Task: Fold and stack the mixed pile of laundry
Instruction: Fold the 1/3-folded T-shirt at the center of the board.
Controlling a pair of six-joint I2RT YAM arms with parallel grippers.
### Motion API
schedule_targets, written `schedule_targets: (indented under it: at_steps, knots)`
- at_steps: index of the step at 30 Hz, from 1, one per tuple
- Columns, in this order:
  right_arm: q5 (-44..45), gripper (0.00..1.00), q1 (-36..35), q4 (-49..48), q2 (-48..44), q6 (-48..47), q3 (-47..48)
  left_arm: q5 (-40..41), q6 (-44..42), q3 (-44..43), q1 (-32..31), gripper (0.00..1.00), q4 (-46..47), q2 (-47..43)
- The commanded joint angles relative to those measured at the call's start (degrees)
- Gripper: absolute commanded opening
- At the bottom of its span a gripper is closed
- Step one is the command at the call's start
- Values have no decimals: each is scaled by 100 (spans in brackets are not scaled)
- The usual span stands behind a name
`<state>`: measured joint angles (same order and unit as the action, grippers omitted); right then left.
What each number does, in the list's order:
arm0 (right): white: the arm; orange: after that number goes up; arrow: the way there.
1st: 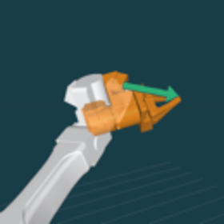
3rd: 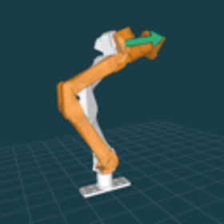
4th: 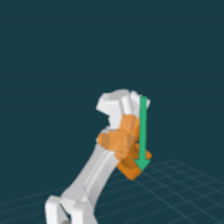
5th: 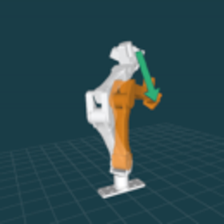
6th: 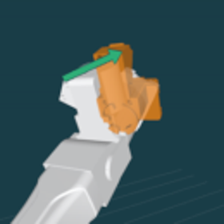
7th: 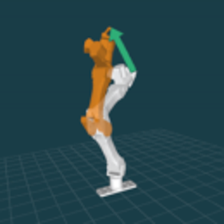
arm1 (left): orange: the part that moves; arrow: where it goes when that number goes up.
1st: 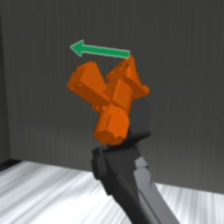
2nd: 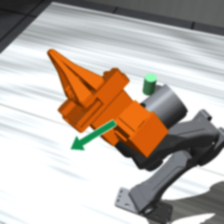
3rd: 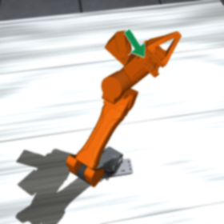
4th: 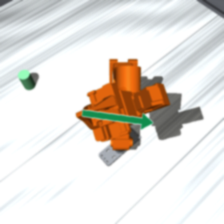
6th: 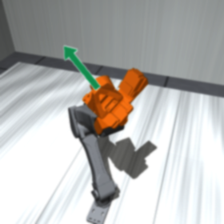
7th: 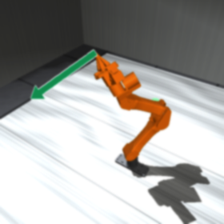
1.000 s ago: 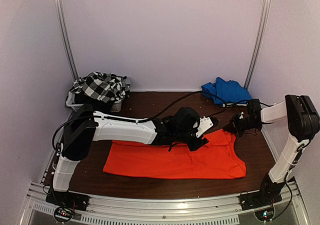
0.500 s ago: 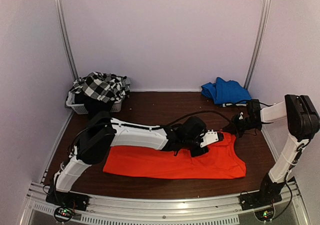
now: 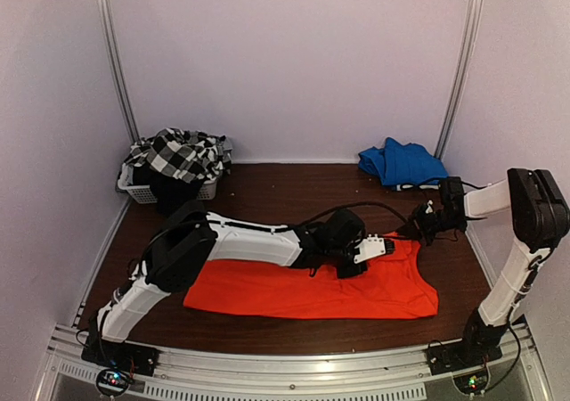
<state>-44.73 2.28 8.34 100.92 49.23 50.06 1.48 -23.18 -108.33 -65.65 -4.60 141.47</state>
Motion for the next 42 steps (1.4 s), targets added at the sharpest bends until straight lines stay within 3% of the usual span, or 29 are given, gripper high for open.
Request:
schedule_targets:
  at_steps: [1, 15, 20, 25, 31, 42]
  knots:
    - [8, 0, 18, 73, 7, -151, 158, -148, -181, -222, -9, 41, 165, 136]
    - [-71, 0, 18, 226, 288, -315, 409, -284, -231, -488, -14, 39, 256, 355]
    - [-82, 0, 18, 269, 340, -361, 461, -413, -273, -532, -18, 27, 236, 384]
    - [-110, 0, 18, 311, 307, -396, 482, -397, -182, -686, -18, 0, 240, 338]
    - [-121, 0, 18, 535, -80, -416, 542, -229, -292, -683, 27, 0, 118, 83]
    - [-204, 0, 9, 823, -1255, -208, 66, -902, -521, 209, 140, 0, -54, -733]
